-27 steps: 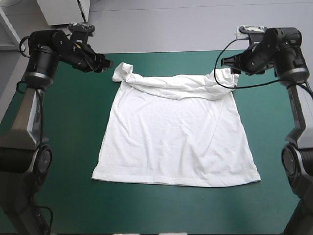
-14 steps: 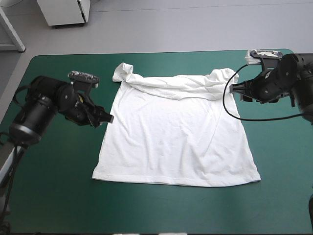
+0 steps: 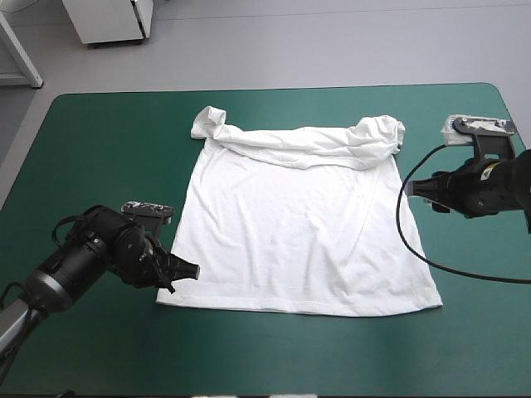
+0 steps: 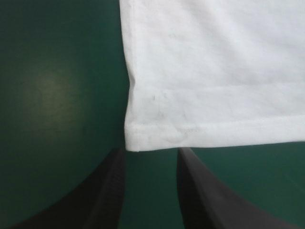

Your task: Fold the cloth

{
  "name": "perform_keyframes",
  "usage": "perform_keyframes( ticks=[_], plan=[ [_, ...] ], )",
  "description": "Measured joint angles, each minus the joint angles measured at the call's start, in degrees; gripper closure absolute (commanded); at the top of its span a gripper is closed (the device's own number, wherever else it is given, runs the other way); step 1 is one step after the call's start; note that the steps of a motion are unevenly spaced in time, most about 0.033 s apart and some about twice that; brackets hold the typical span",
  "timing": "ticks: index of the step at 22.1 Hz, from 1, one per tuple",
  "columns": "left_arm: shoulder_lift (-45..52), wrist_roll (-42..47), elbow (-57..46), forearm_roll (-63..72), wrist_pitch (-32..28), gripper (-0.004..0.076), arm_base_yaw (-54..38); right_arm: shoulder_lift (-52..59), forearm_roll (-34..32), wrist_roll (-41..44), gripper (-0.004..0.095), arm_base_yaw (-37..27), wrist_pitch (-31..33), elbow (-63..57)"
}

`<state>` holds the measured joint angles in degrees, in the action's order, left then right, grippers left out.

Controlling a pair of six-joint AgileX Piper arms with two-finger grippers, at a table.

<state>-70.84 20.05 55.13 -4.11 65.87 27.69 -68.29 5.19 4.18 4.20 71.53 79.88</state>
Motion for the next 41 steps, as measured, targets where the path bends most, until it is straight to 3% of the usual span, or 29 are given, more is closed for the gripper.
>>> perform_keyframes(
  ticks=[4,8,22,25,26,27,29,36,41],
  plan=[
    [-0.76,0.07,-2.91,-0.95,-2.39,0.0454,0.06,0.42,0.00,0.08,0.0445,0.00,0.00,-3.18],
    [-3.48,0.28,-4.02,-2.03,-3.01,0.0366,0.06,0.52,0.00,0.08,0.0445,0.00,0.00,-3.27],
    [-8.88,4.96,-11.91,-1.73,-12.38,0.0367,0.06,0.68,0.00,0.03,0.0469,0.00,0.00,-3.27],
    [-9.65,4.77,-11.83,-1.40,-12.27,0.0435,0.06,0.68,0.00,0.03,0.0468,0.00,0.00,-3.32],
    [-10.01,4.72,-11.64,-1.26,-12.14,0.0489,0.06,0.68,0.00,0.03,0.0469,0.00,0.00,-3.31],
    [-10.38,4.72,-11.43,-0.87,-12.09,0.0625,0.06,0.68,0.00,0.03,0.0468,0.00,0.00,-3.31],
    [-11.13,4.72,-11.01,0.15,-12.10,0.0741,0.06,0.68,0.00,0.03,0.0468,0.00,0.00,-3.31],
    [-11.42,4.72,-10.77,1.83,-12.49,0.0744,0.11,0.79,-1.55,0.03,0.0461,0.00,-0.11,-6.52],
    [-11.42,3.61,-10.73,1.90,-12.49,0.0744,0.11,0.79,-2.09,0.45,0.0461,0.00,-2.79,-24.07]
  ],
)
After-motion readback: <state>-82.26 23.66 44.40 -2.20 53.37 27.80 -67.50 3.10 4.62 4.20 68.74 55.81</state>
